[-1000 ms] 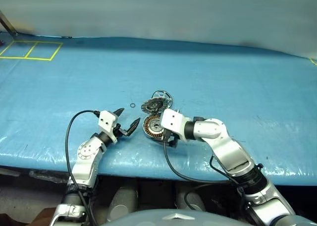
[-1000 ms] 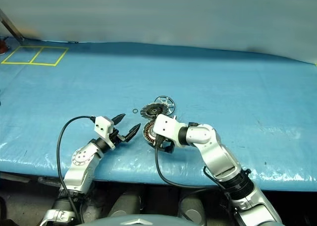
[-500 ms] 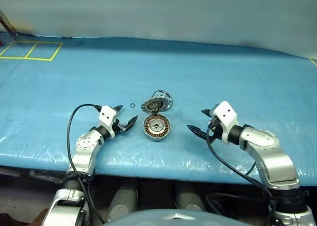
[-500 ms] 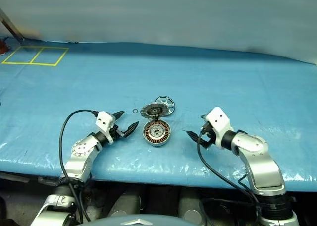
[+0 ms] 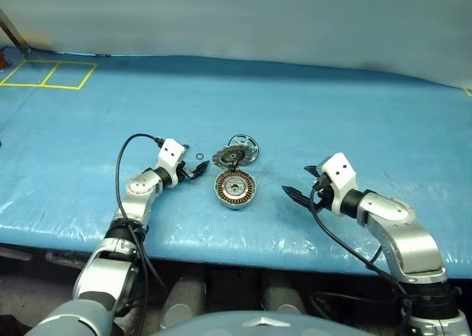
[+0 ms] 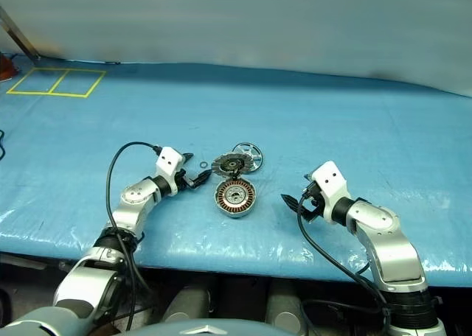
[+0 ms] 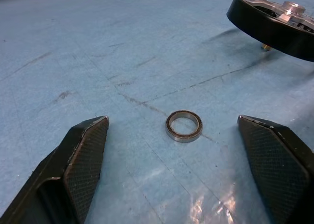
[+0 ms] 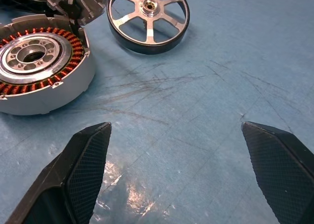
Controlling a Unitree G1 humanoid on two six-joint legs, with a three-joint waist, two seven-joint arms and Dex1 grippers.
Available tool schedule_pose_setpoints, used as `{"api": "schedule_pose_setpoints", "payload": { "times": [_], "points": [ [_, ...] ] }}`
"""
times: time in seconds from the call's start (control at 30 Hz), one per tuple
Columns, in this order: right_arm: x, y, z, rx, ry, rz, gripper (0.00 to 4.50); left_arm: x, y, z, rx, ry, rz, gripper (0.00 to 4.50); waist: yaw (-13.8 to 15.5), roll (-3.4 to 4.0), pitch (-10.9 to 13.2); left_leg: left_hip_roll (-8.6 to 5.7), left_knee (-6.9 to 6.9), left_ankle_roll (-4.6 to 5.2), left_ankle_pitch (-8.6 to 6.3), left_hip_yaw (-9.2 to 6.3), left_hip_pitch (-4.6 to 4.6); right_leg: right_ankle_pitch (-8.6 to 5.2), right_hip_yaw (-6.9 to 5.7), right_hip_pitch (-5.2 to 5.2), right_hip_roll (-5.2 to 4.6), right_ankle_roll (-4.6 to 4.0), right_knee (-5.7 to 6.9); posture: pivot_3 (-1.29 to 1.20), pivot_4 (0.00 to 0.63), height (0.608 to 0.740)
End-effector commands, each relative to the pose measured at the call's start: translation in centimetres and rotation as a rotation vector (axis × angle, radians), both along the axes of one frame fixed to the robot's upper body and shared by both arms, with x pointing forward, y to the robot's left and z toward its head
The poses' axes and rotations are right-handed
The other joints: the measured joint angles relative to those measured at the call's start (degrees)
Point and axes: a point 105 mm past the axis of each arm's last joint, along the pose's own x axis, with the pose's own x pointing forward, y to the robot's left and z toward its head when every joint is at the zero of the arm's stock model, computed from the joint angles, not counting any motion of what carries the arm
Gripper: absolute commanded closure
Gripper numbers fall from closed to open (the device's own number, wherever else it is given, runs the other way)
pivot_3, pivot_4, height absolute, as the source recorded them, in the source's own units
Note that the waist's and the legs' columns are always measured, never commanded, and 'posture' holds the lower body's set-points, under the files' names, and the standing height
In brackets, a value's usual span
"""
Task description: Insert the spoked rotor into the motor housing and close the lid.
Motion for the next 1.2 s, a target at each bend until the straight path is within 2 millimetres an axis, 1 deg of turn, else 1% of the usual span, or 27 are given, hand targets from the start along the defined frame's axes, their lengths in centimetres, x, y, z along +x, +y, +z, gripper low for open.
{"api": "schedule_pose_setpoints", "payload": {
  "times": [0.03, 0.07, 0.33, 0.5, 0.63, 0.73, 0.8, 0.83, 0.9, 0.97, 1.07, 1.13, 1.2],
  "points": [
    [0.1, 0.4, 1.1, 0.0, -0.05, 0.018, 0.0, -0.6, -0.6, -2.0, 0.023, 0.082, -0.031, 0.41, -0.02, 0.01, -0.01, -0.01, 0.0, 0.0, 0.0, 0.0, 0.0, 0.01, 0.0, 0.01, -0.01, 0.01, 0.0, 0.0, 0.15, 0.74],
    [0.1, 0.4, 1.2, -0.002, -0.052, 0.017, 0.0, -0.7, -0.8, -2.3, 0.027, 0.096, -0.042, 0.59, -0.02, 0.02, -0.02, -0.02, 0.01, 0.02, 0.01, 0.0, 0.01, 0.01, 0.0, 0.02, -0.02, 0.02, 0.0, 0.0, 0.15, 0.74],
    [0.0, 0.4, 1.4, -0.002, -0.06, 0.013, 0.0, -1.6, -0.6, -3.6, 0.045, 0.133, -0.039, 3.22, -0.09, 0.19, -0.14, -0.07, 0.01, 0.04, 0.03, 0.01, 0.09, 0.02, 0.0, 0.1, -0.1, 0.04, 0.0, 0.0, 0.15, 0.74],
    [0.1, 0.5, 1.2, 0.024, -0.053, 0.013, 0.0, -1.8, 0.3, -3.4, 0.035, 0.1, 0.003, 3.22, -0.41, 0.23, -0.17, -0.07, -0.01, 0.05, 0.03, 0.01, 0.1, 0.02, 0.0, 0.1, -0.11, 0.04, 0.0, 0.0, 0.15, 0.74],
    [0.1, 0.3, 0.7, 0.027, -0.041, 0.002, 0.0, -2.3, 1.4, -3.5, 0.034, 0.089, 0.035, 3.22, -0.85, 0.26, -0.19, -0.07, -0.03, 0.05, 0.03, 0.01, 0.1, 0.01, 0.01, 0.08, -0.11, 0.04, 0.0, 0.0, 0.15, 0.74],
    [0.0, 0.3, 0.6, 0.027, -0.037, 0.001, 0.0, -2.6, 1.7, -3.2, 0.021, 0.073, 0.044, 3.22, -0.99, 0.3, -0.22, -0.06, -0.04, 0.05, 0.03, 0.02, 0.12, 0.01, 0.01, 0.08, -0.11, 0.03, 0.0, 0.0, 0.15, 0.74],
    [0.0, 0.3, 0.5, 0.027, -0.035, 0.001, 0.0, -2.8, 1.7, -2.8, -0.005, 0.059, 0.043, 3.22, -1.05, 0.32, -0.22, -0.05, -0.04, 0.05, 0.03, 0.03, 0.12, 0.01, 0.01, 0.08, -0.11, 0.03, 0.0, 0.0, 0.15, 0.74],
    [0.0, 0.3, 0.5, 0.029, -0.034, 0.001, 0.0, -3.0, 1.6, -2.4, -0.046, 0.056, 0.035, 3.22, -1.06, 0.32, -0.22, -0.05, -0.04, 0.05, 0.03, 0.03, 0.12, 0.0, 0.02, 0.08, -0.11, 0.02, 0.01, 0.0, 0.15, 0.74],
    [0.1, 0.2, 0.4, 0.03, -0.033, 0.0, 0.0, -3.5, 1.0, -1.6, -0.121, 0.056, -0.009, 3.22, -1.09, 0.32, -0.22, -0.05, -0.04, 0.05, 0.02, 0.03, 0.11, 0.0, 0.02, 0.06, -0.11, 0.01, 0.01, 0.0, 0.15, 0.74],
    [0.1, 0.0, 0.4, 0.047, -0.051, -0.006, 0.0, -4.0, 0.8, -0.8, -0.153, 0.053, -0.049, 3.22, -1.0, 0.31, -0.22, -0.06, -0.05, 0.05, 0.02, 0.02, 0.08, -0.01, 0.01, 0.04, -0.12, 0.0, 0.0, 0.0, 0.15, 0.74],
    [0.4, -0.7, 0.1, 0.051, -0.081, -0.031, 0.0, -3.7, 1.7, -0.2, -0.119, 0.028, -0.01, 3.22, -0.8, 0.29, -0.2, -0.07, -0.06, 0.06, 0.02, 0.02, 0.05, -0.01, 0.0, 0.02, -0.13, -0.01, -0.01, 0.0, 0.15, 0.74],
    [0.4, -0.8, -0.2, 0.044, -0.063, -0.024, 0.0, -3.2, 2.3, -0.4, -0.055, 0.035, 0.017, 3.22, -0.77, 0.27, -0.19, -0.07, -0.04, 0.06, 0.02, 0.02, 0.05, -0.01, 0.01, 0.02, -0.13, 0.0, 0.0, 0.0, 0.15, 0.74],
    [0.5, -0.6, 0.1, 0.055, -0.073, -0.021, 0.0, -2.9, 2.3, -0.9, 0.012, 0.051, 0.008, 3.22, -0.76, 0.26, -0.19, -0.06, -0.03, 0.06, 0.03, 0.02, 0.06, -0.01, 0.01, 0.02, -0.11, 0.0, 0.02, 0.0, 0.15, 0.74]
  ]
}}
